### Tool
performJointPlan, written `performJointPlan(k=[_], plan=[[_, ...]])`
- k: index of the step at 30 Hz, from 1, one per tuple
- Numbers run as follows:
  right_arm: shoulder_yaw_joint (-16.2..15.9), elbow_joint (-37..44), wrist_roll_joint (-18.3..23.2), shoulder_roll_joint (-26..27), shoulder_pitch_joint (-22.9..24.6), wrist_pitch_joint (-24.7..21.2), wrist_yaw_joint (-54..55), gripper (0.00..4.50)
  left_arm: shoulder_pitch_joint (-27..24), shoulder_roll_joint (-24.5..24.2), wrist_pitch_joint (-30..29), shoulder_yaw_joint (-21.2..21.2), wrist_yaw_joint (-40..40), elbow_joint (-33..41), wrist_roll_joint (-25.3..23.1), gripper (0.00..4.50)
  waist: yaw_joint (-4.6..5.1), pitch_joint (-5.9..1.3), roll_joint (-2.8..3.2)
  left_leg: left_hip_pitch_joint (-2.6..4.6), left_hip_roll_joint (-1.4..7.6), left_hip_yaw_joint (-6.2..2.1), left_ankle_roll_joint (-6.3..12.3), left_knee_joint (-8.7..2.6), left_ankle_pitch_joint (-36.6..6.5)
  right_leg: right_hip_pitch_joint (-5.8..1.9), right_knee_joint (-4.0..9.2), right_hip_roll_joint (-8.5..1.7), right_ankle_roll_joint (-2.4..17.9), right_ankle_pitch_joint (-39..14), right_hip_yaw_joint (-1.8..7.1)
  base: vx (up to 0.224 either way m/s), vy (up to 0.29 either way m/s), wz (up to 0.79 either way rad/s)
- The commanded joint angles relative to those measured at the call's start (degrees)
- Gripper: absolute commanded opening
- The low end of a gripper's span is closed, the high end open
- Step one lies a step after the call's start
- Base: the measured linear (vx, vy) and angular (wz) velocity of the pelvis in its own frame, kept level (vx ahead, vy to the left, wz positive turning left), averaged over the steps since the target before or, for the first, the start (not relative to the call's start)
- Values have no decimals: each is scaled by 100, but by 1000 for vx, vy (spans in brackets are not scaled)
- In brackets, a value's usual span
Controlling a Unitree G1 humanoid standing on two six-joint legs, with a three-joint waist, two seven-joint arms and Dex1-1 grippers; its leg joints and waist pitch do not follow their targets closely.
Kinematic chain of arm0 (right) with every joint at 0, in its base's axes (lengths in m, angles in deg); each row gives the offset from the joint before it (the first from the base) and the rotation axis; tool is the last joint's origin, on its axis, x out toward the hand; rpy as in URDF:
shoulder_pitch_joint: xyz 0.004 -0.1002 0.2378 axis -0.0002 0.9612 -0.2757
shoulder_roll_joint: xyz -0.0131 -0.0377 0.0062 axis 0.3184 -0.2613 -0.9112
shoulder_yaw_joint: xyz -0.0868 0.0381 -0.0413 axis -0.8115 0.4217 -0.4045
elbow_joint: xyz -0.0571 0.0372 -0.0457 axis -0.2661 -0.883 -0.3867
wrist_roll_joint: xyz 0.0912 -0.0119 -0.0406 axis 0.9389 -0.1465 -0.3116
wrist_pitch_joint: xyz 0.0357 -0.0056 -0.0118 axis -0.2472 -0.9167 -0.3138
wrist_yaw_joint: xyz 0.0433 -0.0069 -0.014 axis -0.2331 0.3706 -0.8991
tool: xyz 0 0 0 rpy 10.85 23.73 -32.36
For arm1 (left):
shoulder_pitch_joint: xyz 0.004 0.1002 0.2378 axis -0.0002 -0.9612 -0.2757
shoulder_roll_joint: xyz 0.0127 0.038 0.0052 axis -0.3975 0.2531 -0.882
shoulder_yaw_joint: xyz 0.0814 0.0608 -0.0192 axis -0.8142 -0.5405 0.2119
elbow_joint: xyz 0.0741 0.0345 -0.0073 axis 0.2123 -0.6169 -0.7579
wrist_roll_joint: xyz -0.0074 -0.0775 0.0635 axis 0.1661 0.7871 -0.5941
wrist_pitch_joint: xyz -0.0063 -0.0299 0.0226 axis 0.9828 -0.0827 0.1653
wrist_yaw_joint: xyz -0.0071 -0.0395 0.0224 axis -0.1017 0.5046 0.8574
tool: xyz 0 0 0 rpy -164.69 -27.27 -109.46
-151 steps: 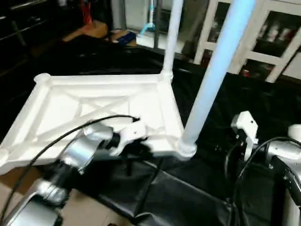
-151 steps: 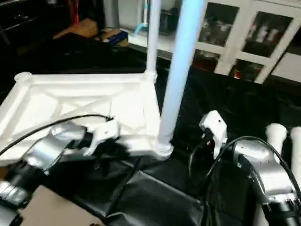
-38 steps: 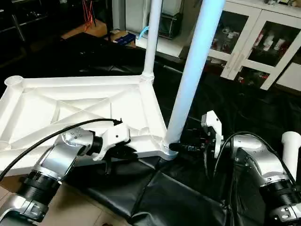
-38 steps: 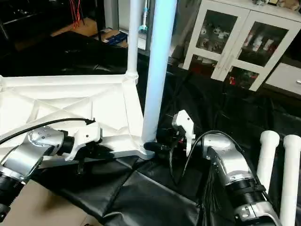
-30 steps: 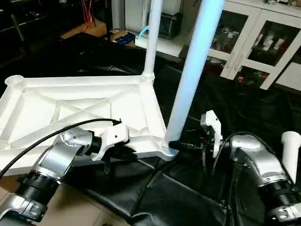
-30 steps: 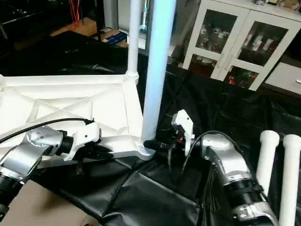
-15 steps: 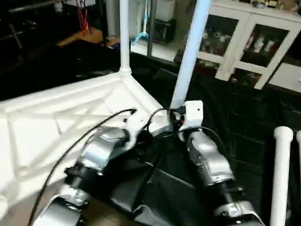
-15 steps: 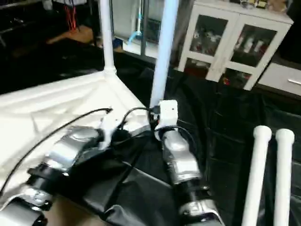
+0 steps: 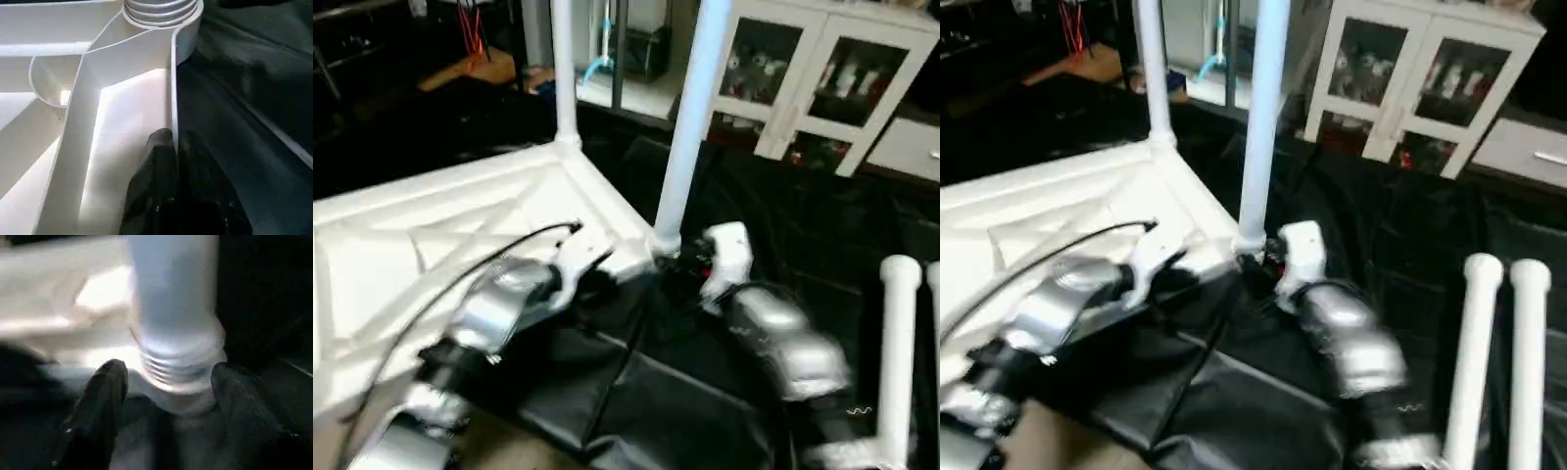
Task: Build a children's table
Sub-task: Rotate leg to tighten
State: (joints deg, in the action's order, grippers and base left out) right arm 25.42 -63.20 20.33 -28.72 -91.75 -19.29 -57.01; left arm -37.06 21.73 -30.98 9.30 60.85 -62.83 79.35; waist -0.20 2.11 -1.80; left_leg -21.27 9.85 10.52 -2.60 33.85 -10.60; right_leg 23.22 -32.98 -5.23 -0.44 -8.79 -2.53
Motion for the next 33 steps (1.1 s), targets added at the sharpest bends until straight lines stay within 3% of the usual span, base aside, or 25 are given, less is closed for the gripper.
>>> performJointPlan(k=[1,2,4,6,9,14,18,22,29,33], plan=[[-148,334,95,-344,15,70,-938,303,-163,-149,57,-171,437,72,88,0,-30,-300,-15,63,289,-79,148,-470,-1833,-178,351,-268,1128,-1517,202,56,-25,5],[-137,400,128,-480,32,95,-1180,303,-196,-220,158,-203,583,117,125,0,-43,-310,-10,50,291,-73,226,-454,-1675,-202,327,-286,1178,-1405,210,56,-25,5],[-124,425,134,-752,35,268,-1619,303,-293,-380,213,-284,992,295,277,0,-67,-347,-10,31,299,-65,415,-418,-1060,-248,229,-282,1375,-673,194,29,-15,1],[-141,425,177,-935,23,319,-1936,303,-342,-492,294,-359,1224,394,329,0,-80,-345,-5,47,295,-52,545,-401,-824,-254,196,-266,1540,-351,181,0,0,0],[-203,556,392,-1095,23,137,-2298,303,-361,-575,397,-436,1389,444,342,0,-119,-333,-3,71,317,-45,633,-401,-793,-253,190,-254,1632,-391,176,0,0,0],[-418,662,605,-1212,-42,-86,-2907,303,-439,-671,377,-522,1681,654,433,0,-170,-283,-3,132,340,-38,301,-453,-1443,-199,278,-259,1465,-1296,189,0,0,0],[-490,617,590,-1171,-133,-127,-3164,303,-454,-699,397,-519,1720,671,449,0,-161,-275,-10,128,339,-55,72,-486,-1779,-187,318,-274,1226,-1818,202,0,0,0],[-545,493,549,-1170,-205,-63,-3316,269,-472,-734,411,-524,1759,697,466,0,-158,-285,-25,116,327,-50,78,-477,-1668,-187,311,-273,1202,-1719,205,0,0,0],[-547,390,531,-1157,-229,-136,-3341,205,-518,-766,369,-519,1756,735,450,0,-179,-317,-36,107,321,-22,273,-428,-1151,-214,237,-264,1393,-1075,201,0,0,0],[-524,272,340,-1039,-211,-22,-3026,201,-499,-740,334,-507,1705,705,423,0,-170,-295,-38,106,323,-26,219,-441,-1356,-201,273,-271,1347,-1429,200,0,0,0]])
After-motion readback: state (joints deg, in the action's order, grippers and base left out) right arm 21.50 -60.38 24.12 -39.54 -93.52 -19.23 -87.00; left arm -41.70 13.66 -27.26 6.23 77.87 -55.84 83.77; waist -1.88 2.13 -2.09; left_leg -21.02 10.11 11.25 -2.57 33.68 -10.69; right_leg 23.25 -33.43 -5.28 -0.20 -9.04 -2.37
